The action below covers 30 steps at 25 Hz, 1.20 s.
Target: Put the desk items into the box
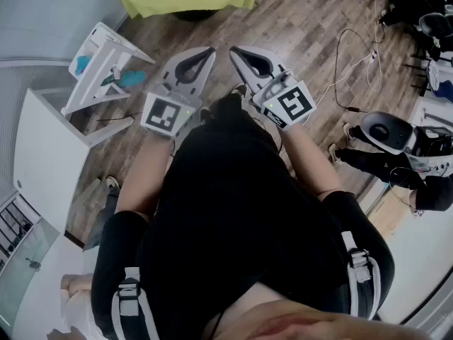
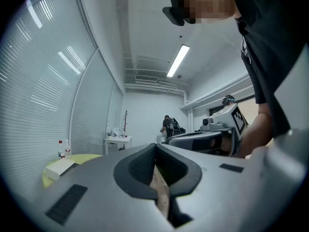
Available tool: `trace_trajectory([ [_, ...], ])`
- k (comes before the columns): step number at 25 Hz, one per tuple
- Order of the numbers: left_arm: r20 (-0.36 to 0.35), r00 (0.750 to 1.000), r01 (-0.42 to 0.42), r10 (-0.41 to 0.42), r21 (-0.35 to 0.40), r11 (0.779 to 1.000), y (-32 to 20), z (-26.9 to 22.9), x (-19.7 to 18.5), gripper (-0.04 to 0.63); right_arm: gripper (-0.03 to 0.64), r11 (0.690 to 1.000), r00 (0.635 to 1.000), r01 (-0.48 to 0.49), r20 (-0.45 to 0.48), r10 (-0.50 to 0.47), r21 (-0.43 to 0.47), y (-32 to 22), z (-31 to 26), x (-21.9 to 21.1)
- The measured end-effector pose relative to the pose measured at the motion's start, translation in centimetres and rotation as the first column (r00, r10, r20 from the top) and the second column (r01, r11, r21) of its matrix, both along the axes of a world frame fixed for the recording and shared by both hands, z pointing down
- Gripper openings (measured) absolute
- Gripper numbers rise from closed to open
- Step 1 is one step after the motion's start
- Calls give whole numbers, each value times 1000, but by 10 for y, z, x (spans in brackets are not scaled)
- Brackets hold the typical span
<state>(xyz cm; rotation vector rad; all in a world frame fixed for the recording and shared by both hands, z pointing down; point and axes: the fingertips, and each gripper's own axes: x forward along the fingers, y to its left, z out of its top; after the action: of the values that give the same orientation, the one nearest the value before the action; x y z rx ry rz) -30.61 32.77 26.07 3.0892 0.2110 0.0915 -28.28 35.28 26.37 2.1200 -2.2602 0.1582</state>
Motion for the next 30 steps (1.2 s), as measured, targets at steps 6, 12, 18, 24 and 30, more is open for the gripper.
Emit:
trace_trajectory([
  [6, 5, 1000, 1, -1, 1, 1000, 3, 6, -2, 12, 15, 1000, 1000, 4, -2, -4, -4, 3, 5, -3],
  [12, 11, 1000, 16, -16, -11, 1000, 2, 6, 5, 11, 17, 1000, 1000, -1, 14, 1, -11, 3, 6, 6],
  [18, 14, 1000, 28, -27, -7, 1000, -1, 7, 18, 12, 17, 1000, 1000, -5, -1, 5, -7, 2, 6, 24],
  [24, 29, 999, 39, -38, -14, 999, -13, 9, 48, 12, 17, 1000, 1000, 5, 0, -5, -19, -8, 8, 53],
  [30, 35, 998, 51, -50, -25, 998, -37, 12, 84, 11, 17, 999, 1000, 23, 7, -23, -30, -34, 9, 87],
])
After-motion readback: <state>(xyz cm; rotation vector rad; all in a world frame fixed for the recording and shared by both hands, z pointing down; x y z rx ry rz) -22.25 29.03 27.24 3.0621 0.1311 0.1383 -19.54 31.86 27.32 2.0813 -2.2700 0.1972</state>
